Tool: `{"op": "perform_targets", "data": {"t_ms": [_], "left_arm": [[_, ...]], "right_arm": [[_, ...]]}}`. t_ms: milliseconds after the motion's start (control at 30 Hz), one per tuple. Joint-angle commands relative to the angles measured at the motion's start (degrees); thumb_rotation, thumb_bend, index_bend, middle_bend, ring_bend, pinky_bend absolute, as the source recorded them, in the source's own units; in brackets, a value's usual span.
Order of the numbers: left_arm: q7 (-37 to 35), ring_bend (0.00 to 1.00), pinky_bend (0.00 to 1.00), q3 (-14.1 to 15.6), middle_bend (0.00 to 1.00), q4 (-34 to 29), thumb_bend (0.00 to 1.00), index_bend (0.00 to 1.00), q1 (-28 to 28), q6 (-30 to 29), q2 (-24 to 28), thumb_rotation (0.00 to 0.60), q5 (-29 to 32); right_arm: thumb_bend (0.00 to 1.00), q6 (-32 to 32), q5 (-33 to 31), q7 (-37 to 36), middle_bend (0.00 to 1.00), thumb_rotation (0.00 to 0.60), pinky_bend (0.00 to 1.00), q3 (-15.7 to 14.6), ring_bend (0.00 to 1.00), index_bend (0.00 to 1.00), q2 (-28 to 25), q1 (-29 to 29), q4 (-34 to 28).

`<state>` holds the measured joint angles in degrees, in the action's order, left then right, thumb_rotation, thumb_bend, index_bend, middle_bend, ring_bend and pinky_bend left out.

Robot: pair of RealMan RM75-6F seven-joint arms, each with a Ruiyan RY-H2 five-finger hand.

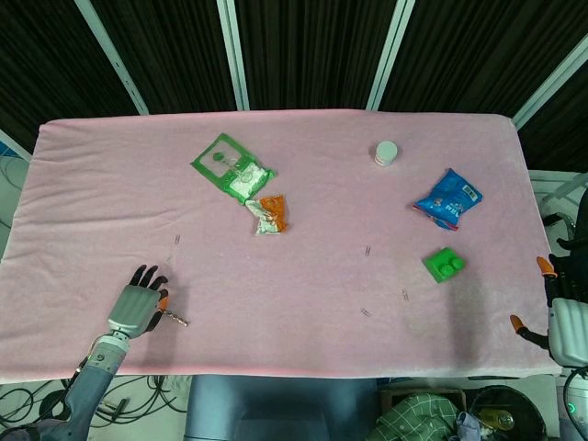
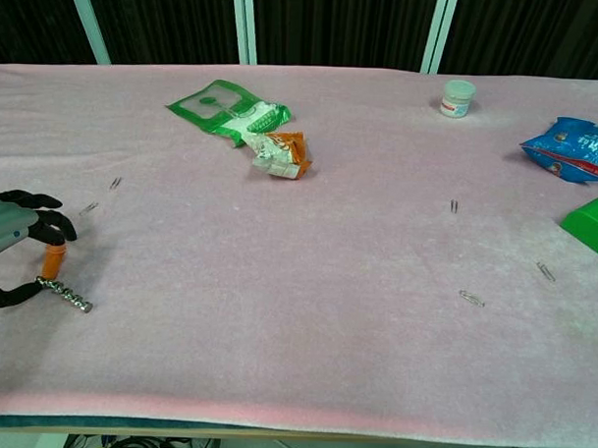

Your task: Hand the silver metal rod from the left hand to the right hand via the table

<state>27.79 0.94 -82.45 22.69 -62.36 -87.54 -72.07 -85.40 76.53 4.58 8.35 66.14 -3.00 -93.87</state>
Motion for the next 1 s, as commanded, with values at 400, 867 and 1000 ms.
{"op": "perform_targets", "data": {"t_ms": [400,867,1000], "left_arm": [[-0.1,0.0,0.0,0.0,0.23,-0.2,0.44,0.57,-0.2,-0.4,0.1,0.6,-0.3],[-0.1,0.0,0.0,-0.1,0.23,0.3,0.44,0.57,-0.1,-0.2,-0.1,0.6,-0.2],[0.0,0.0,0.0,0.0,0.23,0.3,0.44,0.57,-0.1,-0.2,-0.1,0.6,-0.2]], "right_arm": [[0.11,-0.1,0.1,0.0,0.02,0.6,0.23,0.0,0.13,0.0,-0.1,0.1,-0.2],[0.11,-0.3,-0.1,0.0,0.02,0.6,0.23,0.2,0.13,0.0,-0.1,0.1,-0.2],[0.11,-0.4,-0.1,0.0,0.02,0.6,0.23,0.2,0.13,0.0,-0.2,0.2,-0.2]]}}
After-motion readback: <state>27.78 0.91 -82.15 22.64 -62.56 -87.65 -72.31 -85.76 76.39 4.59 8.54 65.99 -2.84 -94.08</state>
